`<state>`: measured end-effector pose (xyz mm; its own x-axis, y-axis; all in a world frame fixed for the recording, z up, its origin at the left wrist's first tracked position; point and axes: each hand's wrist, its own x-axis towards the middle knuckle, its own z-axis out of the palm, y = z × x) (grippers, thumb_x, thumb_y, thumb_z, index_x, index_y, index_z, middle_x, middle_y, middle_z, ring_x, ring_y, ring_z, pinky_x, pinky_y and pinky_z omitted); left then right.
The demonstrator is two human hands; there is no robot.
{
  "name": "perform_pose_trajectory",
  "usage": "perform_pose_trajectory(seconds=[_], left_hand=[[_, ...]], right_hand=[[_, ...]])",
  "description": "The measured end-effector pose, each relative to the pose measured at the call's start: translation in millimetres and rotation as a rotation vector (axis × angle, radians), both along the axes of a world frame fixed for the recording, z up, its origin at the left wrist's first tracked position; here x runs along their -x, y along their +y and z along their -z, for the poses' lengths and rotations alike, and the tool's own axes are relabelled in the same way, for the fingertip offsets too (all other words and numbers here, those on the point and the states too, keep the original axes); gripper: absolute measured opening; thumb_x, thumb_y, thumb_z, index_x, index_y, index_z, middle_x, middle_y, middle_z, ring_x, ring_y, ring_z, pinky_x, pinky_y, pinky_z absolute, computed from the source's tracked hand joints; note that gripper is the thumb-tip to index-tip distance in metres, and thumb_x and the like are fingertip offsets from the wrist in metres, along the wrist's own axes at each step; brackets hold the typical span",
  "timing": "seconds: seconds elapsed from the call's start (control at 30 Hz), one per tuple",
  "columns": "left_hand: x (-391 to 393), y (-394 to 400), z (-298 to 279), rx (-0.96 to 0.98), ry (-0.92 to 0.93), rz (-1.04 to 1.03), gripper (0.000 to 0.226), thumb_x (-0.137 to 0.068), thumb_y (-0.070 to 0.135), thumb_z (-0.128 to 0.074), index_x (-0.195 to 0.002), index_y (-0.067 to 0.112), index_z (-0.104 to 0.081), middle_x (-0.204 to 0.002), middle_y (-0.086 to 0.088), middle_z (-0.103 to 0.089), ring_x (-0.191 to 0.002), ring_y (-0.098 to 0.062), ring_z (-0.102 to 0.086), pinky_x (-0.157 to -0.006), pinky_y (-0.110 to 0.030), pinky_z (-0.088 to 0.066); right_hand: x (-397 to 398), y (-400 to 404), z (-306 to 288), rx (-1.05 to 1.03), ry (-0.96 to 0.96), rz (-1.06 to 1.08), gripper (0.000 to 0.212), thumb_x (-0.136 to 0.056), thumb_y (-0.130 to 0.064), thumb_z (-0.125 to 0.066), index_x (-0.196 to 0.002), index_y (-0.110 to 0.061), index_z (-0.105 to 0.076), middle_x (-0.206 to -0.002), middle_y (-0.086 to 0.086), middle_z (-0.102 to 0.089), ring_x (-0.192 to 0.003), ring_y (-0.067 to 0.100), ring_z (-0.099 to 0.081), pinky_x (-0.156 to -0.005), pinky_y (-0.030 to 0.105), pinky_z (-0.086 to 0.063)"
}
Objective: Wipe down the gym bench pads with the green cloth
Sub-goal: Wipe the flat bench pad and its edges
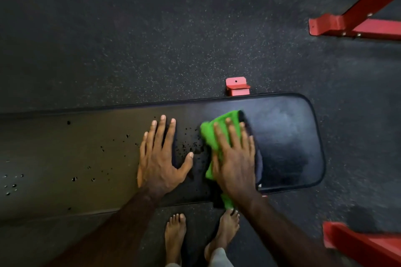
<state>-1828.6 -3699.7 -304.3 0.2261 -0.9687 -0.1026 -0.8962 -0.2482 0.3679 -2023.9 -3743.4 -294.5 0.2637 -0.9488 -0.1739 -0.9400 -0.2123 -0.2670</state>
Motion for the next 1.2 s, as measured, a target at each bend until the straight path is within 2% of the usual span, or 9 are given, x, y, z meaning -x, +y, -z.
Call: perform_pose_trajectory(seconds=[0.13,0.23,0.37,0.57,0.67,0.8,0.97,1.03,1.2], left_hand=[[-0.7,0.8,-0.3,-0.013,0.006,-0.001,0.091,-0.090,0.062,-0.050,-0.166,0.024,-0.016,-0.174,0.002,-0.007,-0.161,-0.020,-0.002,-0.128,-0.051,-0.014],[-0.3,0.7,1.1,-0.017,0.008,-0.001,0.090,-0.091,0.061,-0.049,-0.166,0.024,-0.017,-0.174,0.002,-0.006,-0.161,-0.021,-0.001,-0.128,-0.050,-0.013],[-0.3,1.1,2.3,-0.036,-0.010,0.006,0.088,-0.092,0.060,-0.047,-0.166,0.025,-0.015,-0.174,0.002,-0.005,-0.161,-0.020,-0.001,-0.128,-0.047,-0.008],[-1.6,1.2,2.5,-0.042,-0.002,0.011,0.084,-0.093,0.056,-0.043,-0.166,0.025,-0.015,-0.174,0.001,-0.005,-0.161,-0.020,-0.002,-0.129,-0.047,-0.010],[-0.2,1.4,2.0,-0.040,-0.001,0.005,0.083,-0.095,0.056,-0.045,-0.166,0.024,-0.016,-0.174,0.001,-0.006,-0.161,-0.021,-0.003,-0.128,-0.048,-0.010],[-0.3,1.6,3.2,-0.026,-0.008,0.008,0.082,-0.095,0.055,-0.045,-0.165,0.023,-0.018,-0.174,0.000,-0.008,-0.160,-0.022,-0.005,-0.128,-0.048,-0.011],[-1.1,1.8,4.7,-0.005,-0.013,0.006,0.081,-0.094,0.056,-0.042,-0.165,0.022,-0.021,-0.174,0.000,-0.010,-0.160,-0.022,-0.008,-0.128,-0.049,-0.014],[-1.8,1.5,5.3,-0.005,-0.007,0.001,0.081,-0.094,0.056,-0.042,-0.165,0.022,-0.022,-0.174,0.000,-0.011,-0.160,-0.023,-0.009,-0.127,-0.051,-0.016],[-1.0,0.5,5.2,-0.020,0.000,0.010,0.082,-0.094,0.058,-0.041,-0.165,0.023,-0.020,-0.174,0.000,-0.009,-0.160,-0.023,-0.007,-0.127,-0.052,-0.016]], right_hand=[[49.8,37.5,-2.6,-0.019,0.055,-0.326,0.074,-0.097,-0.042,-0.049,-0.165,-0.040,-0.017,-0.174,-0.002,-0.014,-0.160,0.029,-0.010,-0.124,0.056,-0.029],[37.8,7.4,-2.9,0.025,-0.007,0.019,0.071,-0.089,-0.037,-0.050,-0.159,-0.032,-0.038,-0.169,0.003,-0.030,-0.156,0.033,-0.026,-0.120,0.057,-0.034],[-30.2,-30.5,-2.3,0.003,-0.079,0.295,0.069,-0.090,-0.037,-0.049,-0.159,-0.030,-0.038,-0.171,0.005,-0.025,-0.158,0.034,-0.015,-0.126,0.056,-0.018],[20.2,29.4,-8.1,-0.025,-0.019,-0.323,0.076,-0.096,-0.039,-0.053,-0.164,-0.040,-0.019,-0.174,-0.004,-0.011,-0.161,0.027,-0.008,-0.127,0.053,-0.020],[39.1,-4.4,-4.7,0.050,-0.001,-0.022,0.075,-0.087,-0.035,-0.056,-0.160,-0.031,-0.037,-0.169,0.005,-0.029,-0.155,0.034,-0.027,-0.120,0.057,-0.034],[-22.8,-52.9,-6.7,0.004,-0.056,0.403,0.073,-0.087,-0.038,-0.050,-0.159,-0.031,-0.038,-0.171,0.005,-0.025,-0.157,0.036,-0.018,-0.126,0.058,-0.019],[-12.4,-15.1,-11.7,-0.032,-0.060,-0.338,0.075,-0.092,-0.040,-0.050,-0.163,-0.037,-0.026,-0.174,-0.002,-0.015,-0.161,0.029,-0.006,-0.129,0.053,-0.012],[21.4,-30.2,-6.6,0.003,-0.052,-0.422,0.075,-0.090,-0.040,-0.050,-0.162,-0.034,-0.032,-0.172,0.000,-0.021,-0.159,0.030,-0.018,-0.127,0.052,-0.021],[2.8,-100.1,-6.7,0.088,-0.049,0.348,0.067,-0.082,-0.042,-0.045,-0.146,-0.024,-0.055,-0.160,0.010,-0.045,-0.150,0.040,-0.034,-0.123,0.055,-0.027]])
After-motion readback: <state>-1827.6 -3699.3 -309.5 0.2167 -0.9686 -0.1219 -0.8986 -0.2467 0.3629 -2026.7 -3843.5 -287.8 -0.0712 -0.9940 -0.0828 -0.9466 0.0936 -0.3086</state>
